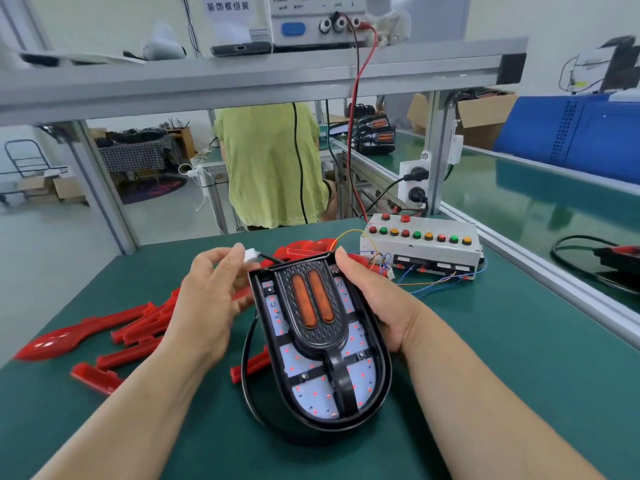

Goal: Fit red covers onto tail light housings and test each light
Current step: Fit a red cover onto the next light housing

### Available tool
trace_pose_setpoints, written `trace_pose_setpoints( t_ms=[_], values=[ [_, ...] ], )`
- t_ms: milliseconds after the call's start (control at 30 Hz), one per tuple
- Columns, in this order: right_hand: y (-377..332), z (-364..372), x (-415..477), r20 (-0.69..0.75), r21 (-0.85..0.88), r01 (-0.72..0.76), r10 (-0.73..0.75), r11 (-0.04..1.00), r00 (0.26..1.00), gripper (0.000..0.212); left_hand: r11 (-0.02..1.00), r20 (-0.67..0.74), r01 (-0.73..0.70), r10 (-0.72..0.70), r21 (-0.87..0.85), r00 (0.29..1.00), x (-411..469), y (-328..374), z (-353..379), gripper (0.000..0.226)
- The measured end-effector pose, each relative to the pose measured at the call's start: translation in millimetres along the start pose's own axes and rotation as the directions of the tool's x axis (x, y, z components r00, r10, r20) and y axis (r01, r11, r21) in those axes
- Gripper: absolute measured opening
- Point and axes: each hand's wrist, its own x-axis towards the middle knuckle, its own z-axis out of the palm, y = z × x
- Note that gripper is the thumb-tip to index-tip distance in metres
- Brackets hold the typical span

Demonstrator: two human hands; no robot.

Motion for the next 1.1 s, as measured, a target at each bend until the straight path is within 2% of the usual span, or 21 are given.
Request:
trace_pose_setpoints(
  t_ms=[200, 333, 467, 567, 667, 767, 900, 967, 1033, 1100],
  values=[
    [1.0, -1.8, -0.7, -0.008, 0.012, -0.001, 0.002, 1.000, 1.000, 0.062, 1.000, -0.001, -0.002, 0.002, -0.001, 1.000, 1.3, -1.6, -2.5, 0.019],
    [-0.6, -4.2, -3.5, 0.020, 0.084, 0.057, -0.058, 0.995, 0.998, 0.059, 0.992, 0.035, 0.000, -0.005, 0.130, 0.999, 3.0, -6.1, -5.0, 0.014],
    [-0.6, -3.3, -6.0, 0.030, 0.117, 0.065, -0.069, 0.991, 0.997, 0.057, 0.935, 0.089, -0.049, 0.019, 0.352, 0.996, 0.5, -5.7, -8.7, 0.021],
    [-1.9, -3.0, -6.7, 0.015, 0.092, 0.067, -0.069, 0.993, 0.998, 0.058, 0.913, 0.212, -0.074, -0.014, 0.402, 0.977, -3.5, 2.8, -8.5, 0.023],
    [-3.1, -3.2, -7.5, 0.008, 0.043, 0.058, -0.058, 0.997, 0.998, 0.058, 0.949, 0.338, 0.073, -0.181, 0.308, 0.924, -3.8, 17.9, -16.0, 0.063],
    [-2.0, -1.0, -8.3, -0.006, -0.001, 0.020, -0.020, 1.000, 1.000, 0.056, 0.926, 0.419, 0.103, -0.261, 0.364, 0.869, -2.1, 30.6, -27.7, 0.080],
    [-1.7, 6.6, -10.0, 0.029, -0.077, -0.001, 0.004, 0.997, 1.000, 0.058, 0.894, 0.450, 0.078, -0.296, 0.441, 0.843, -0.9, 38.8, -38.0, 0.100],
    [-1.8, 9.8, -10.9, 0.044, -0.101, -0.017, 0.021, 0.995, 0.999, 0.061, 0.876, 0.482, 0.037, -0.300, 0.481, 0.823, -2.2, 40.8, -39.3, 0.095],
    [-1.4, 12.3, -11.6, 0.033, -0.141, -0.032, 0.037, 0.990, 0.999, 0.065, 0.859, 0.531, 0.012, -0.328, 0.513, 0.782, -4.8, 39.0, -37.4, 0.073],
    [-1.9, 12.3, -11.1, 0.000, -0.176, -0.040, 0.041, 0.984, 0.999, 0.072, 0.871, 0.538, 0.043, -0.341, 0.490, 0.771, -8.0, 34.1, -30.2, 0.047]
  ],
)
